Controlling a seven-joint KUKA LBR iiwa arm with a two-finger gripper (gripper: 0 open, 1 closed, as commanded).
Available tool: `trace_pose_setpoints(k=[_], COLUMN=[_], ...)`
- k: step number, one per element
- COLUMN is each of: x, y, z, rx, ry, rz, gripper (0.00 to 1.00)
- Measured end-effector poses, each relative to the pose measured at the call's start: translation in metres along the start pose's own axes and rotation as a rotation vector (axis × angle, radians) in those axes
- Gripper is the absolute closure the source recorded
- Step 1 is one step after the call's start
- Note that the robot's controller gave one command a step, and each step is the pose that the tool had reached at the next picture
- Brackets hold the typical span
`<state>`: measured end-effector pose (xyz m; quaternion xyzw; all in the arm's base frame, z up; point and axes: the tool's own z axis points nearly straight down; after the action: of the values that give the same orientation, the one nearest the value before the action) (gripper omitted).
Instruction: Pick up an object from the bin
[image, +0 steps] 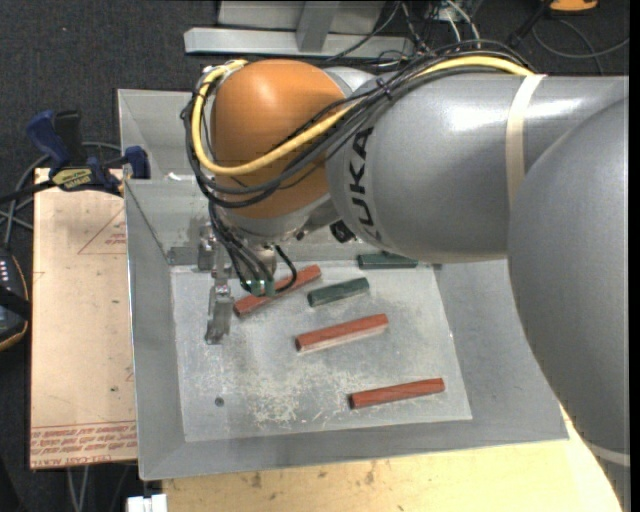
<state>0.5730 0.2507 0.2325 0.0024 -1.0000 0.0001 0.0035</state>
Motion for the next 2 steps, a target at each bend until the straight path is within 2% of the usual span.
trace_pose_setpoints(k=[1,2], x=[-0.053,-0.045], y=[-0.057,-0.112], z=[0.129,0.164], rx=[0.002,0.001], ry=[-0.003,-0.005], rz=[-0.247,-0.12], gripper=[0.0,0.0])
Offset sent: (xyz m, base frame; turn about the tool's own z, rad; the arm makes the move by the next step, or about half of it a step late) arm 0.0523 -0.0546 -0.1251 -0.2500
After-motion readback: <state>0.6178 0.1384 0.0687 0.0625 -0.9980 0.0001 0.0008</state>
